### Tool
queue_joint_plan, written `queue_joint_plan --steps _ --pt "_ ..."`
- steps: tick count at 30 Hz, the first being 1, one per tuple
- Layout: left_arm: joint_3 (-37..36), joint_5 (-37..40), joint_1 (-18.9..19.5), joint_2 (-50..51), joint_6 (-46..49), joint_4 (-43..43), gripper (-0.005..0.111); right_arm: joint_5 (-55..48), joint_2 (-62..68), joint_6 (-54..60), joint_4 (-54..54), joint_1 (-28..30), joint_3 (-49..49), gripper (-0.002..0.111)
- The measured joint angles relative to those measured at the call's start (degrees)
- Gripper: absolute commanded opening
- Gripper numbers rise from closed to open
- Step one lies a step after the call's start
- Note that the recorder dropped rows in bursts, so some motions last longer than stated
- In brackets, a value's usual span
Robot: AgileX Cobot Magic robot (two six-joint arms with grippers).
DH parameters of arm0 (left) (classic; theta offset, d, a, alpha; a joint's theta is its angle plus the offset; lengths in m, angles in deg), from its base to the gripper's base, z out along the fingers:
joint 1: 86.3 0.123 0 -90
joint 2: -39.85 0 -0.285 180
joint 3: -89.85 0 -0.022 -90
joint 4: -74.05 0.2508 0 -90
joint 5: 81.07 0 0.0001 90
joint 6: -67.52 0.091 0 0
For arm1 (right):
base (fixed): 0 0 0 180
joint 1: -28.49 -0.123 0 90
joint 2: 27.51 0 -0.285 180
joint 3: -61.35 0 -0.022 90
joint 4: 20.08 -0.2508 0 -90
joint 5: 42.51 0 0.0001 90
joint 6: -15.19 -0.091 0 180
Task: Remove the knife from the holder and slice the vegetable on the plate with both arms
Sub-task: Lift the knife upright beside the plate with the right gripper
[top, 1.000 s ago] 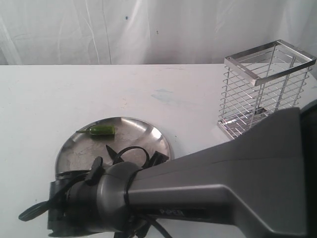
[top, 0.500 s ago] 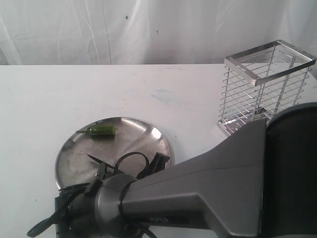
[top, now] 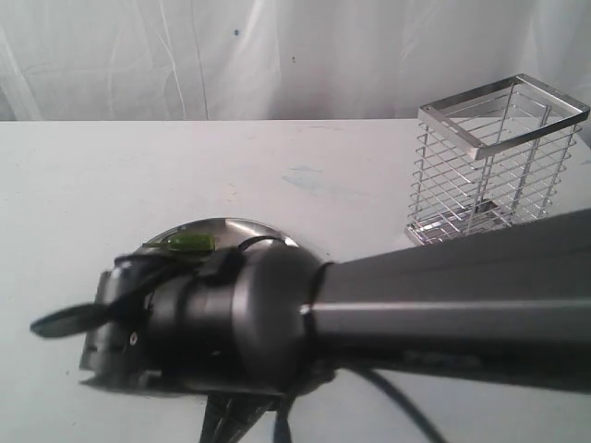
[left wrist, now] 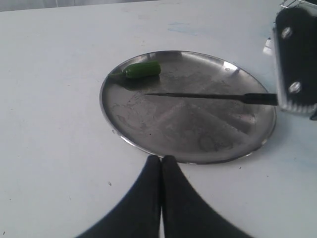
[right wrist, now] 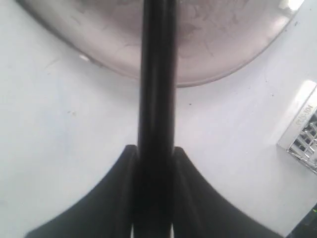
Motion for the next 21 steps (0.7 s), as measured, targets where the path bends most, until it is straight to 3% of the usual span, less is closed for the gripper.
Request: queue_joint_plan --steps 7,12,21 --pt "0.0 0.0 0.0 0.0 0.0 0.0 0.000 0.0 -13.9 9.3 -10.3 5.6 0.0 0.000" --pt "0.0 0.0 0.0 0.0 0.0 0.0 0.000 0.3 -21.2 22.5 -31.0 16.7 -2.0 0.000" --pt "0.0 0.0 0.0 0.0 0.0 0.0 0.000 -0.4 -22.4 41.2 -56.0 36.6 -6.2 0.000"
